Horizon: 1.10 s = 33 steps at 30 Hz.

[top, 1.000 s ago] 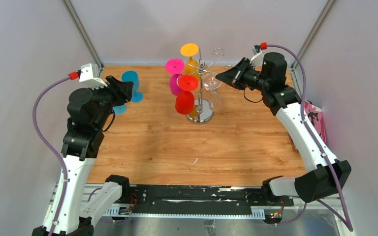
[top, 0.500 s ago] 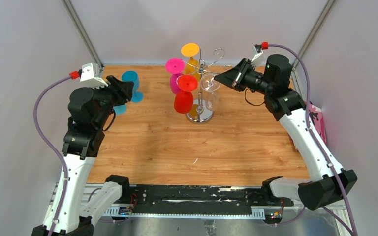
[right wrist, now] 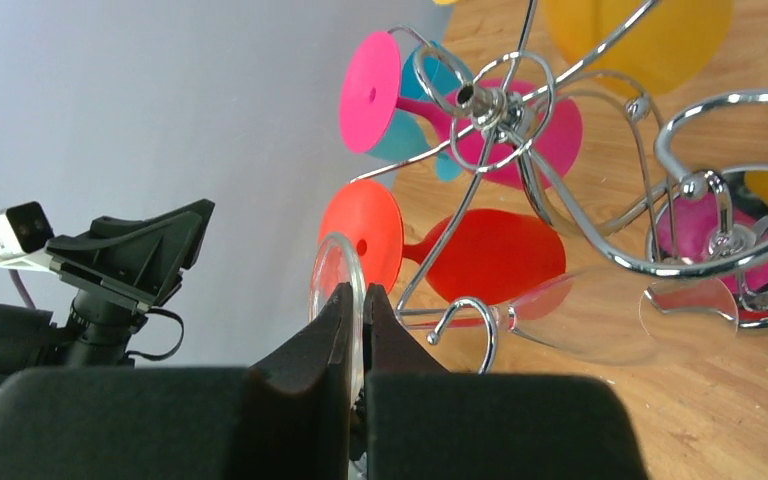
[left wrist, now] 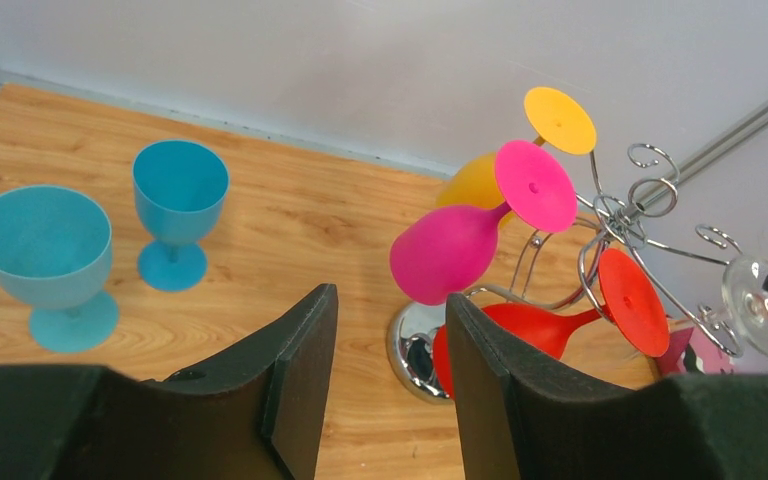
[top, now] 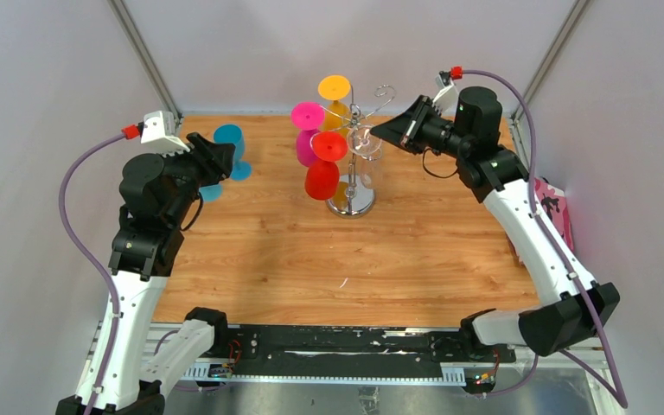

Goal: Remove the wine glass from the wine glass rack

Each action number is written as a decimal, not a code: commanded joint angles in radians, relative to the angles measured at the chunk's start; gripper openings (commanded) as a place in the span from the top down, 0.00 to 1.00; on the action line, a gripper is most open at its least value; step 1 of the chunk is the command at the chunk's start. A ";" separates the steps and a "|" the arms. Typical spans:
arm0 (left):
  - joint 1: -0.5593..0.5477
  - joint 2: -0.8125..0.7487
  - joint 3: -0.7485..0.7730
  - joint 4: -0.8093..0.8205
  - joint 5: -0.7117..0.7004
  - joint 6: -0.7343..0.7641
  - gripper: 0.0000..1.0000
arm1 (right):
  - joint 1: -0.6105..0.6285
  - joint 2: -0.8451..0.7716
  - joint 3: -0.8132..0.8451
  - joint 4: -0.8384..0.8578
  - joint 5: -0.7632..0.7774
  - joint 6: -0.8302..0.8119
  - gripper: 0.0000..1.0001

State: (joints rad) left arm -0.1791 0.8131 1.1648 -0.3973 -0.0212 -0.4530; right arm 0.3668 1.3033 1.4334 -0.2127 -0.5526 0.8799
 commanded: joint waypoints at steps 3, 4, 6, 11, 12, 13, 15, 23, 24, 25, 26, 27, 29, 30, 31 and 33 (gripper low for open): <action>-0.005 -0.007 -0.018 0.016 0.013 0.004 0.51 | 0.010 0.037 0.120 -0.034 0.082 -0.078 1.00; -0.005 -0.008 -0.018 0.015 0.012 0.004 0.51 | 0.008 0.040 0.124 -0.040 0.090 -0.085 1.00; -0.005 -0.012 -0.017 0.012 0.010 0.005 0.51 | -0.004 0.039 0.125 -0.054 0.097 -0.094 1.00; -0.005 -0.016 -0.015 0.012 0.010 0.005 0.51 | -0.052 0.003 0.075 -0.071 0.111 -0.111 1.00; -0.005 -0.015 -0.016 0.013 0.011 0.005 0.51 | -0.062 -0.004 0.064 -0.071 0.103 -0.109 1.00; -0.005 -0.015 -0.016 0.014 0.011 0.005 0.51 | -0.069 -0.013 0.056 -0.071 0.093 -0.106 1.00; -0.005 -0.012 -0.016 0.013 0.012 0.005 0.51 | -0.076 -0.036 0.038 -0.075 0.079 -0.113 1.00; -0.005 -0.001 -0.021 0.026 0.014 0.008 0.51 | -0.088 -0.212 0.014 -0.249 0.153 -0.236 1.00; -0.005 0.002 -0.023 0.032 0.025 0.007 0.51 | -0.088 -0.240 0.027 -0.283 0.172 -0.256 1.00; -0.005 0.008 -0.026 0.044 0.052 0.007 0.51 | -0.088 -0.281 0.045 -0.314 0.190 -0.272 1.00; -0.005 0.016 -0.030 0.058 0.081 0.003 0.51 | -0.088 -0.309 0.069 -0.347 0.207 -0.294 1.00; -0.005 0.025 -0.033 0.079 0.123 -0.001 0.50 | -0.088 -0.329 0.107 -0.380 0.219 -0.310 1.00; -0.015 0.048 -0.031 0.135 0.201 -0.009 0.48 | -0.087 -0.362 0.191 -0.428 0.225 -0.341 1.00; -0.031 0.063 -0.026 0.155 0.226 -0.008 0.47 | -0.088 -0.368 0.237 -0.439 0.216 -0.349 1.00; -0.061 0.076 -0.016 0.178 0.250 -0.004 0.46 | -0.088 -0.369 0.279 -0.443 0.196 -0.350 1.00; -0.117 0.104 0.000 0.237 0.299 0.005 0.44 | -0.088 -0.364 0.345 -0.413 0.136 -0.334 1.00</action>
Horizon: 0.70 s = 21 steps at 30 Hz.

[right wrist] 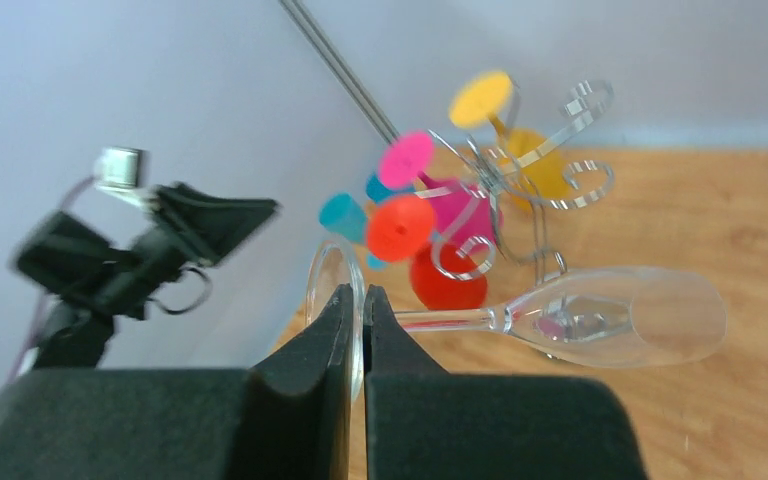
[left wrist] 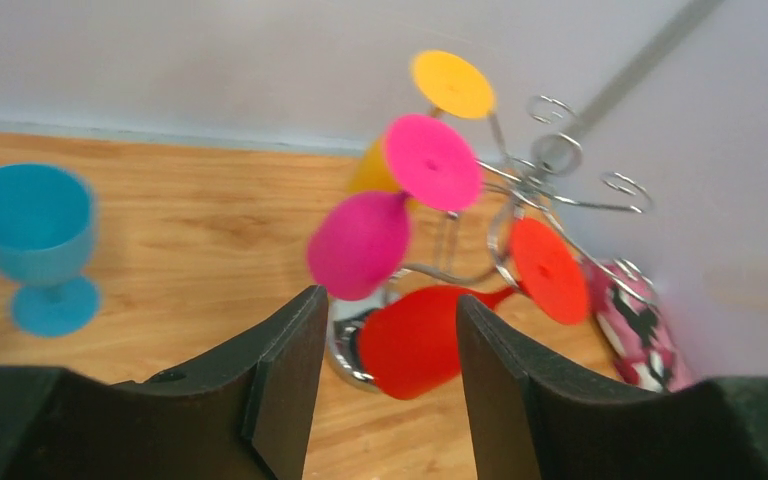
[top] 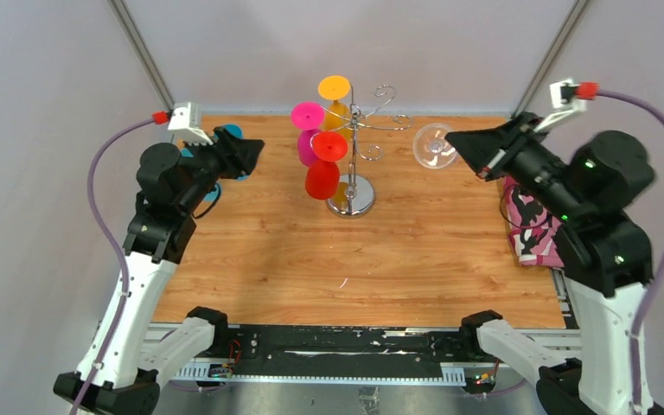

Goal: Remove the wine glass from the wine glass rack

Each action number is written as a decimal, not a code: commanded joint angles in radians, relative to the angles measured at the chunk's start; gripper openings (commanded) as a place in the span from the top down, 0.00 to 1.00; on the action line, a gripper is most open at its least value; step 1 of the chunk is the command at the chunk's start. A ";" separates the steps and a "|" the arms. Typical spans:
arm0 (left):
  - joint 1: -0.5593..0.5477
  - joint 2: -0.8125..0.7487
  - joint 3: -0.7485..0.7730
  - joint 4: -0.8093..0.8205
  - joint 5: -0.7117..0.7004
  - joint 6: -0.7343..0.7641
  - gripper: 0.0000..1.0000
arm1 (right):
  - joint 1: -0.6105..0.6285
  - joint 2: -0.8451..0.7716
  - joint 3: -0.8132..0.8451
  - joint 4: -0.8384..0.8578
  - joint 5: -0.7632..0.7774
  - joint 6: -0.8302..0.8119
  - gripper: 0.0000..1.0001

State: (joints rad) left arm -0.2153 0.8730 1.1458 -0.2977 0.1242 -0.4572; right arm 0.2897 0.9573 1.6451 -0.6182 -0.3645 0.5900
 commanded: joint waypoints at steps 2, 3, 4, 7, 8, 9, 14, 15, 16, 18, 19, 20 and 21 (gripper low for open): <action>-0.124 0.076 0.030 0.217 0.216 -0.001 0.41 | -0.010 0.000 0.172 0.094 -0.140 0.001 1.00; -0.132 0.091 0.023 0.298 0.289 -0.024 0.40 | -0.010 0.011 0.177 0.155 -0.191 0.038 1.00; -0.134 0.108 0.006 0.393 0.365 -0.058 0.38 | -0.010 0.028 0.182 0.228 -0.244 0.080 1.00; -0.134 0.164 -0.077 0.810 0.565 -0.236 0.33 | -0.010 0.091 0.172 0.505 -0.392 0.245 1.00; -0.134 0.182 -0.107 0.954 0.586 -0.305 0.29 | -0.009 0.118 0.174 0.589 -0.433 0.304 1.00; -0.134 0.204 -0.135 1.090 0.601 -0.362 0.27 | -0.010 0.142 0.179 0.680 -0.464 0.364 1.00; -0.133 0.417 -0.156 1.812 0.662 -0.819 0.21 | -0.009 0.234 0.183 0.960 -0.534 0.586 1.00; -0.133 0.455 -0.134 1.871 0.672 -0.860 0.21 | -0.010 0.243 0.176 0.996 -0.538 0.619 1.00; -0.135 0.480 -0.111 1.874 0.677 -0.870 0.21 | -0.009 0.252 0.171 1.038 -0.544 0.651 1.00; -0.136 0.498 -0.110 1.875 0.665 -0.851 0.21 | -0.009 0.268 0.156 1.109 -0.550 0.708 1.00; -0.136 0.502 -0.109 1.874 0.661 -0.842 0.21 | -0.009 0.275 0.148 1.138 -0.553 0.730 1.00; -0.136 0.504 -0.106 1.873 0.661 -0.838 0.21 | -0.010 0.280 0.139 1.167 -0.554 0.747 1.00; -0.136 0.506 -0.102 1.873 0.662 -0.838 0.21 | -0.009 0.282 0.132 1.177 -0.553 0.758 1.00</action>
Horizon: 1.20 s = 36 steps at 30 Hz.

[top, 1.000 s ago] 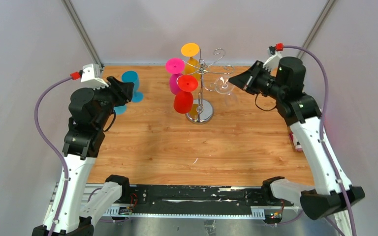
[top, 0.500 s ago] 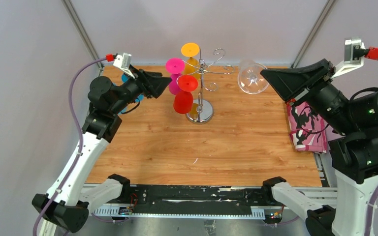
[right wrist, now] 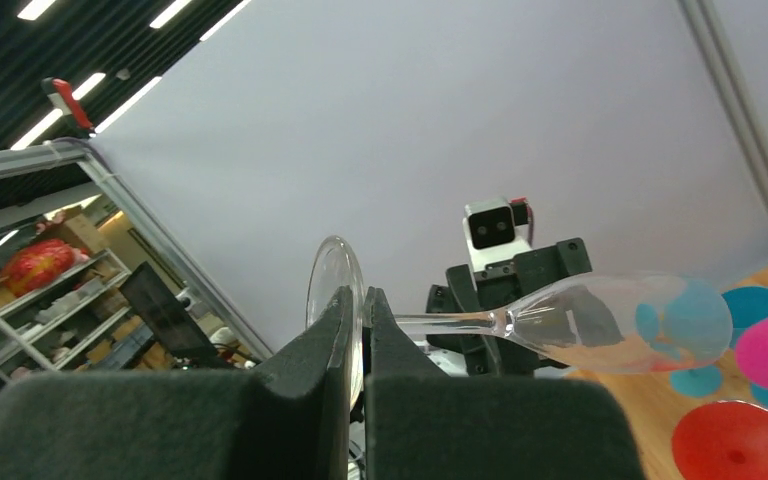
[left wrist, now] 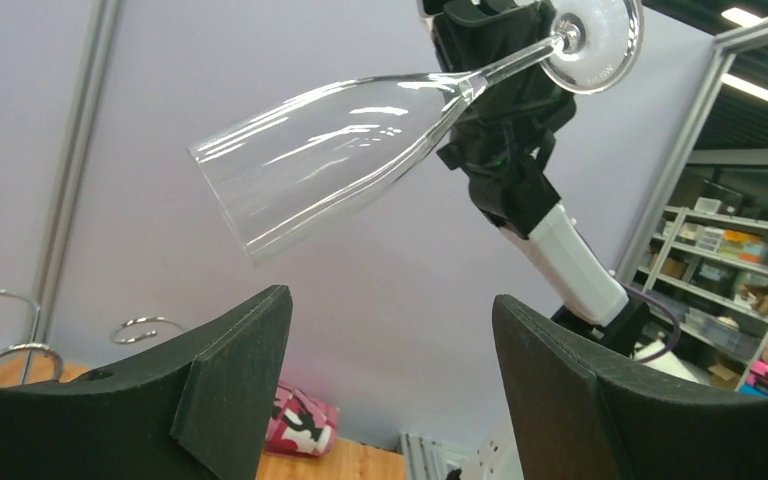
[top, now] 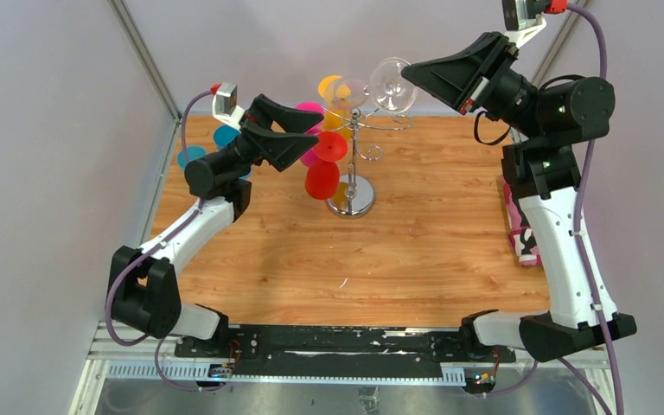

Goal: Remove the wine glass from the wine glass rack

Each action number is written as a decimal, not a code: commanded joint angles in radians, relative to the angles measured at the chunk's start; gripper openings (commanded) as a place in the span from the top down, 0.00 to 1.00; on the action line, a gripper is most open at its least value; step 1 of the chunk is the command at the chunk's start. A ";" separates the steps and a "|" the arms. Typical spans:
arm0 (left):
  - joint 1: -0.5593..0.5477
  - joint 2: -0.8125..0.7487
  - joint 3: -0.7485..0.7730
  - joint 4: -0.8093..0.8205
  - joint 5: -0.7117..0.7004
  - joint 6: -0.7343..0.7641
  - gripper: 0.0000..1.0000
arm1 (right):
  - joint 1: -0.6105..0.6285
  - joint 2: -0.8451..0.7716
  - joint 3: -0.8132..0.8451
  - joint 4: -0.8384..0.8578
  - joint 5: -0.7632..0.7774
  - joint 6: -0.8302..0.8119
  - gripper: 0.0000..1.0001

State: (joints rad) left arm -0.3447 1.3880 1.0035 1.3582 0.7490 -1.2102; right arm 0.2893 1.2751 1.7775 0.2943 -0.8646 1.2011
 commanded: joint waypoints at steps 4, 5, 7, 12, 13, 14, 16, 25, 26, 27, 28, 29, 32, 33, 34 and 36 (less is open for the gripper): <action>-0.006 -0.006 0.044 0.218 0.034 -0.083 0.21 | -0.008 -0.032 -0.006 0.277 -0.048 0.163 1.00; -0.006 -0.005 0.042 0.217 0.032 -0.082 0.21 | -0.009 -0.034 -0.008 0.275 -0.051 0.164 1.00; -0.005 0.001 0.042 0.218 0.028 -0.081 0.21 | -0.009 -0.041 -0.017 0.266 -0.051 0.168 1.00; -0.006 0.028 0.062 0.217 0.015 -0.090 0.21 | -0.009 -0.072 -0.062 0.260 -0.053 0.171 1.00; -0.005 0.032 0.069 0.217 0.014 -0.092 0.21 | -0.009 -0.079 -0.072 0.250 -0.051 0.166 1.00; -0.005 0.035 0.071 0.218 0.012 -0.093 0.21 | -0.008 -0.085 -0.080 0.249 -0.051 0.164 1.00; -0.005 0.033 0.076 0.217 0.010 -0.095 0.21 | -0.006 -0.092 -0.106 0.260 -0.048 0.177 1.00; -0.006 0.050 0.082 0.218 0.009 -0.101 0.21 | 0.047 -0.082 -0.209 0.345 -0.020 0.222 1.00; -0.007 0.049 0.081 0.218 0.011 -0.101 0.21 | 0.049 -0.081 -0.218 0.358 -0.018 0.230 1.00; -0.006 0.043 0.079 0.218 0.012 -0.101 0.21 | 0.050 -0.081 -0.230 0.372 -0.016 0.235 1.00; -0.006 0.033 0.074 0.217 0.010 -0.099 0.21 | 0.051 -0.081 -0.248 0.399 -0.008 0.246 1.00; -0.006 0.021 0.067 0.218 0.006 -0.099 0.21 | 0.052 -0.082 -0.267 0.427 -0.006 0.257 1.00; -0.007 -0.032 0.042 0.217 0.000 -0.096 0.23 | 0.050 -0.077 -0.323 0.513 -0.009 0.316 1.00; -0.007 -0.054 0.030 0.218 -0.002 -0.091 0.24 | 0.050 -0.069 -0.326 0.549 -0.010 0.338 1.00; -0.007 -0.081 0.015 0.217 -0.003 -0.084 0.24 | 0.050 -0.062 -0.328 0.575 -0.014 0.364 1.00; -0.007 -0.128 -0.009 0.216 -0.006 -0.070 0.25 | 0.051 -0.043 -0.336 0.671 -0.010 0.448 1.00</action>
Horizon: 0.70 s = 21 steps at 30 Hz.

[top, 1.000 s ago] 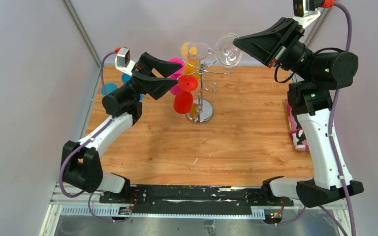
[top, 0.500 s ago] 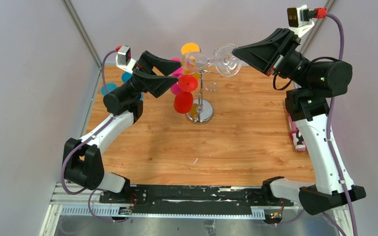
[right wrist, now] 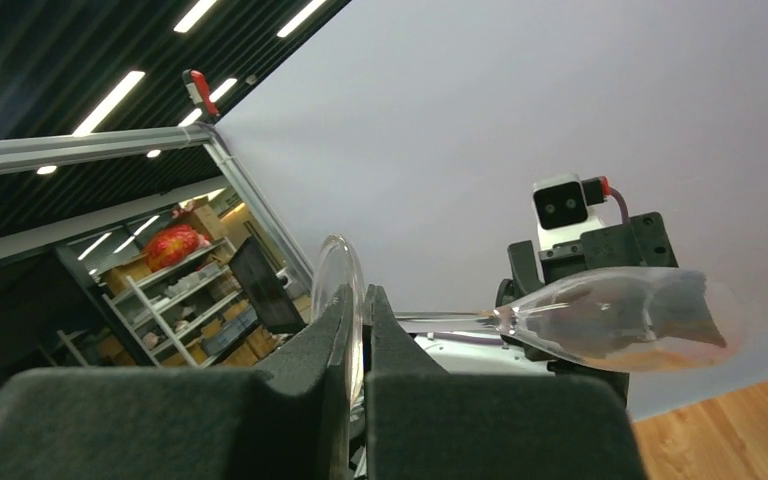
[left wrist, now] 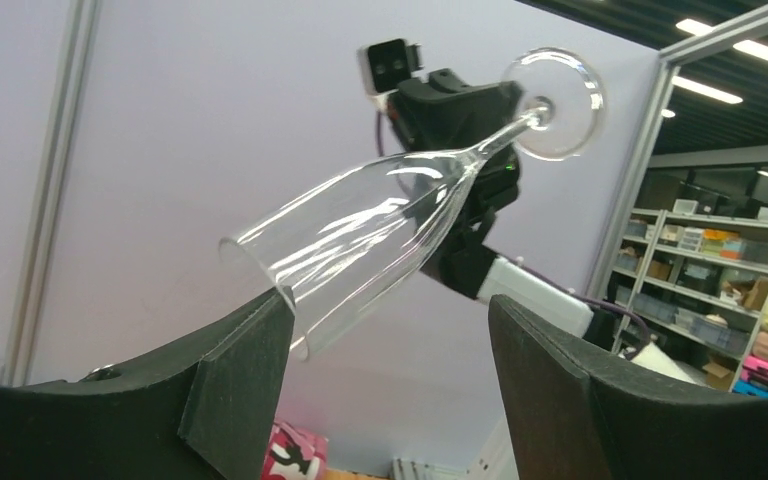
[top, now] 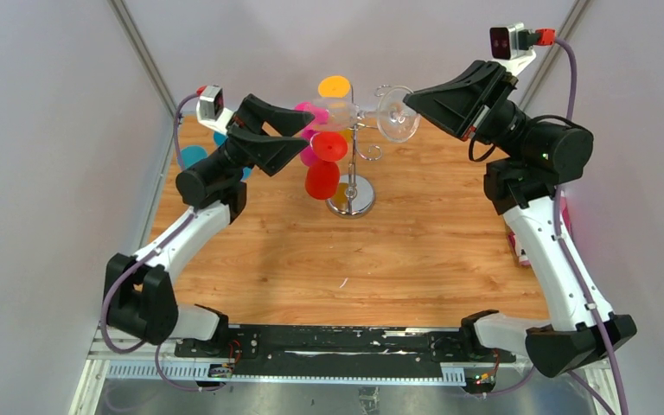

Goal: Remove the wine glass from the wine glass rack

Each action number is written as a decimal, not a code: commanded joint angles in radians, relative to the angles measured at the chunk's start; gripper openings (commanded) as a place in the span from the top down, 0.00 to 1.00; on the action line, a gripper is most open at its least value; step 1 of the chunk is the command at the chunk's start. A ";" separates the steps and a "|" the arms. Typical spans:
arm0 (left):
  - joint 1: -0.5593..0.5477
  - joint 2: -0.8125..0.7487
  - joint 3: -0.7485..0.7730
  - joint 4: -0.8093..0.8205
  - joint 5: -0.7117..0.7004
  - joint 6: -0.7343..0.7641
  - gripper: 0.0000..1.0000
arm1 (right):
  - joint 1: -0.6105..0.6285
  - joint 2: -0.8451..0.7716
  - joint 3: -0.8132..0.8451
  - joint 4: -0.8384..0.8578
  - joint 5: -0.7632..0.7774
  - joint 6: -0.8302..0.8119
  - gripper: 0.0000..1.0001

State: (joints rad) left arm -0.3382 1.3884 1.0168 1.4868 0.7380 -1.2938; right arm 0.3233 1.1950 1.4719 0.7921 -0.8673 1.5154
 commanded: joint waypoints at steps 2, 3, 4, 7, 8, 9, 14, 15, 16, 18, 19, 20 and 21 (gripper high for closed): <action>-0.013 -0.166 -0.040 0.088 0.004 0.024 0.25 | 0.021 0.057 -0.043 0.288 0.004 0.232 1.00; -0.013 -0.181 -0.046 0.088 0.002 0.024 0.25 | 0.022 0.065 -0.053 0.346 0.014 0.273 1.00; -0.013 -0.195 -0.049 0.087 0.001 0.024 0.25 | 0.022 0.068 -0.069 0.397 0.027 0.306 1.00; -0.013 -0.226 -0.056 0.087 -0.006 0.018 0.27 | 0.035 0.060 -0.111 0.429 0.038 0.312 1.00; -0.013 -0.235 -0.057 0.088 -0.006 0.013 0.28 | 0.043 0.055 -0.118 0.412 0.030 0.298 1.00; -0.013 -0.243 -0.057 0.087 -0.006 0.010 0.30 | 0.052 0.049 -0.127 0.397 0.026 0.282 1.00; -0.013 -0.251 -0.053 0.086 -0.015 -0.014 0.56 | 0.129 0.058 -0.125 0.337 -0.004 0.214 1.00; -0.013 -0.246 -0.048 0.086 -0.014 -0.023 0.63 | 0.146 0.061 -0.125 0.328 -0.008 0.205 1.00; -0.013 -0.241 -0.045 0.086 -0.015 -0.034 0.75 | 0.160 0.065 -0.128 0.324 -0.008 0.199 1.00; -0.013 -0.232 -0.041 0.074 -0.021 -0.044 0.93 | 0.177 0.068 -0.139 0.321 -0.010 0.194 1.00; -0.013 -0.233 -0.044 0.055 -0.030 -0.042 1.00 | 0.181 0.069 -0.143 0.321 -0.011 0.191 1.00; -0.013 -0.238 -0.050 0.023 -0.041 -0.028 1.00 | 0.181 0.068 -0.148 0.317 -0.013 0.187 1.00; -0.013 -0.247 -0.060 -0.003 -0.056 -0.013 1.00 | 0.181 0.065 -0.153 0.309 -0.016 0.181 1.00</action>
State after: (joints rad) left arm -0.3553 1.1362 0.9562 1.5311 0.7341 -1.3640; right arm 0.4549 1.2541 1.3514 1.1309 -0.7483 1.7737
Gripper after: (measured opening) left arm 0.089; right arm 0.037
